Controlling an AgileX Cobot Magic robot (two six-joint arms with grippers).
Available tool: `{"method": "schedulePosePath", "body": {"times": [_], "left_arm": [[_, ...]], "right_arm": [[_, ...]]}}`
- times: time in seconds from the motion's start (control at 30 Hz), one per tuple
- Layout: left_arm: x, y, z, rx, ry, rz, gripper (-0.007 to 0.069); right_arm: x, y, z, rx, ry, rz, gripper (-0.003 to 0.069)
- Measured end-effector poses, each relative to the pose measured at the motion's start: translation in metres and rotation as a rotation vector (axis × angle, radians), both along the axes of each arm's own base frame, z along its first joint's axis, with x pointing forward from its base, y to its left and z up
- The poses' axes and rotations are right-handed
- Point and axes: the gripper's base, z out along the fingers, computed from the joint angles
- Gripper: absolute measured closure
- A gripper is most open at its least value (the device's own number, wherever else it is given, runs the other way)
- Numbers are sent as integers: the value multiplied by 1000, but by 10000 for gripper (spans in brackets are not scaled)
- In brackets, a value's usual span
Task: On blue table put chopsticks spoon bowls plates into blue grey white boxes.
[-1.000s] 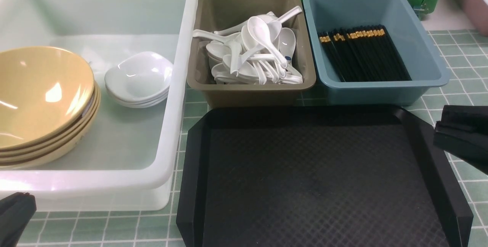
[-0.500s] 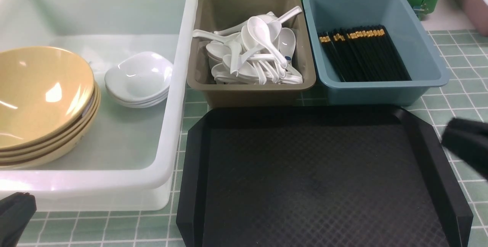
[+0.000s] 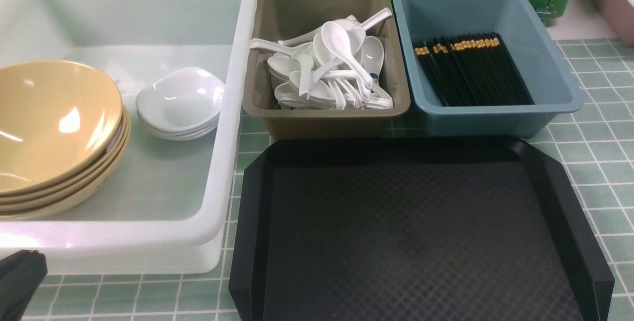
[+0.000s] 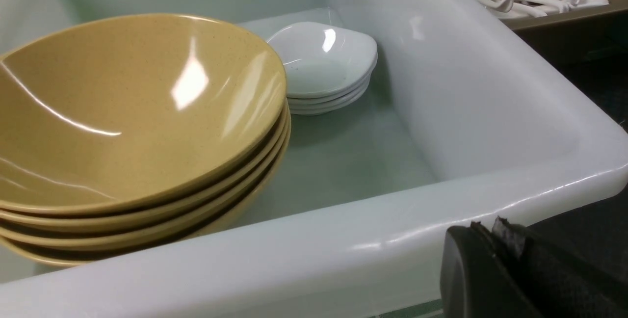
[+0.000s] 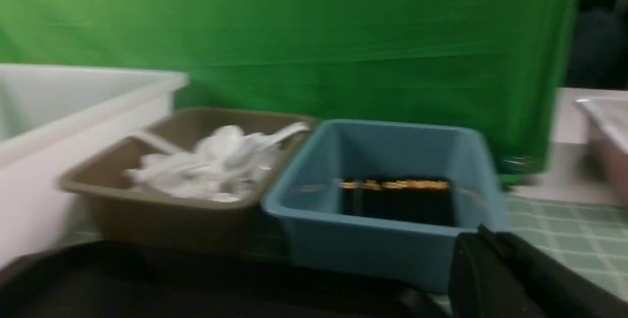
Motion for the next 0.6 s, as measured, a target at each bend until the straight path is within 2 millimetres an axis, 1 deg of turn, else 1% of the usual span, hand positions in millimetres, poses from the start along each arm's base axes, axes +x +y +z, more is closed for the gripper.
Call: {"method": "schedulePosePath", "body": {"times": [0.07,0.17,0.23,0.4,0.6], "left_arm": [[0,0,0,0,0,0,622],[0,0,0,0,0,0,622],[0,0,0,-1,0,0,622],[0,0,0,-1,0,0,622],[0,0,0,-2,0,0,622]], "right_arm": [[-2,-5,-17,1,1,-88,624],[-3,-10,-27,13,34,-159,624],[-3,-11,-28,25,41,-176,624],[-4,-13,-41,52,186,-211,624],[-6,-13,-52,49,297,-205,624]]}}
